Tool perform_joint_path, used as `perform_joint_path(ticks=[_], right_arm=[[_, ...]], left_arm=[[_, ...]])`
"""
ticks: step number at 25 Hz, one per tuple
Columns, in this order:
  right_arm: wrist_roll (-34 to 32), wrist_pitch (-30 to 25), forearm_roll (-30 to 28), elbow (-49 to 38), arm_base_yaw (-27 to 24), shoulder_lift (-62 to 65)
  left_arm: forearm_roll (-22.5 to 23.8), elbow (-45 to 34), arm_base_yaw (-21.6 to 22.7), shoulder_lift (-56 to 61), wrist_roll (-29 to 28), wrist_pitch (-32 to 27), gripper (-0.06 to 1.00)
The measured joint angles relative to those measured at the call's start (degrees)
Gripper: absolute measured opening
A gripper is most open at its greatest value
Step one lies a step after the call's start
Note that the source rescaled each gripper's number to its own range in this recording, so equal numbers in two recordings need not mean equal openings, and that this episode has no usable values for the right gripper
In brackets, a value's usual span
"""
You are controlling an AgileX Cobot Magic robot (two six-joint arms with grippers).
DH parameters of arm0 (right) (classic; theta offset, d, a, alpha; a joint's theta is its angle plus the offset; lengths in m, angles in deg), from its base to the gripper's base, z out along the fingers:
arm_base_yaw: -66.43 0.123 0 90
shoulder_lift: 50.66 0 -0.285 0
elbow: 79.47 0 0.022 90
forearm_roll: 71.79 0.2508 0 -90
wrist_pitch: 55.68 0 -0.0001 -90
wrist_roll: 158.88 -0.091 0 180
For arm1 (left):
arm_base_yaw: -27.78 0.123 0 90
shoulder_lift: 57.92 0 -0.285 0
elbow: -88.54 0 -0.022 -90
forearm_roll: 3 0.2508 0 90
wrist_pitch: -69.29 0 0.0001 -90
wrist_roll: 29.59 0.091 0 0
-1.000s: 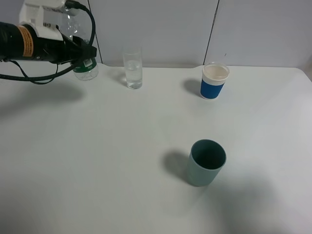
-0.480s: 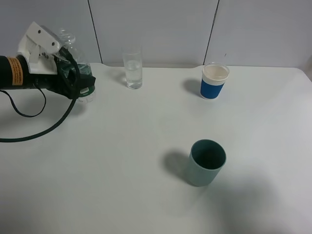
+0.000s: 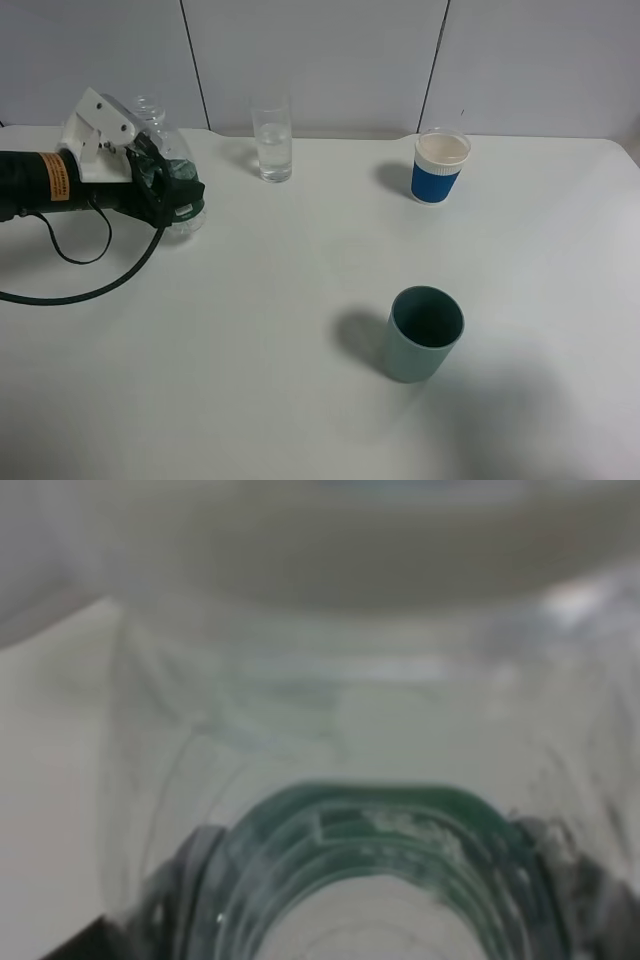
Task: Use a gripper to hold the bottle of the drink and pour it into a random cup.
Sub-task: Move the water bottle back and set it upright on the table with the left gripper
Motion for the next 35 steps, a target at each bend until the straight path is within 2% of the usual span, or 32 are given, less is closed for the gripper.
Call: perform_joint_path(ticks=[6, 13, 26, 27, 29, 32, 35], right_arm=[[0.0, 0.0, 0.0, 0.0, 0.0, 0.0], [0.0, 0.0, 0.0, 0.0, 0.0, 0.0], [0.0, 0.0, 0.0, 0.0, 0.0, 0.0], [0.0, 0.0, 0.0, 0.0, 0.0, 0.0], [0.0, 0.0, 0.0, 0.0, 0.0, 0.0], [0.0, 0.0, 0.0, 0.0, 0.0, 0.0], [0.0, 0.0, 0.0, 0.0, 0.0, 0.0]], left_arm=[[-3.0, 0.0, 0.0, -5.0, 7.4, 5.3, 0.00], [-3.5, 0.1, 0.0, -8.6, 9.6, 6.5, 0.00], [-3.5, 0.1, 0.0, -9.7, 10.0, 8.0, 0.00], [-3.5, 0.1, 0.0, -9.7, 10.0, 8.1, 0.05], [-3.5, 0.1, 0.0, -9.8, 10.0, 8.1, 0.23], [-3.6, 0.1, 0.0, -9.8, 10.0, 8.1, 0.58], [-3.6, 0.1, 0.0, -9.8, 10.0, 8.1, 0.71]])
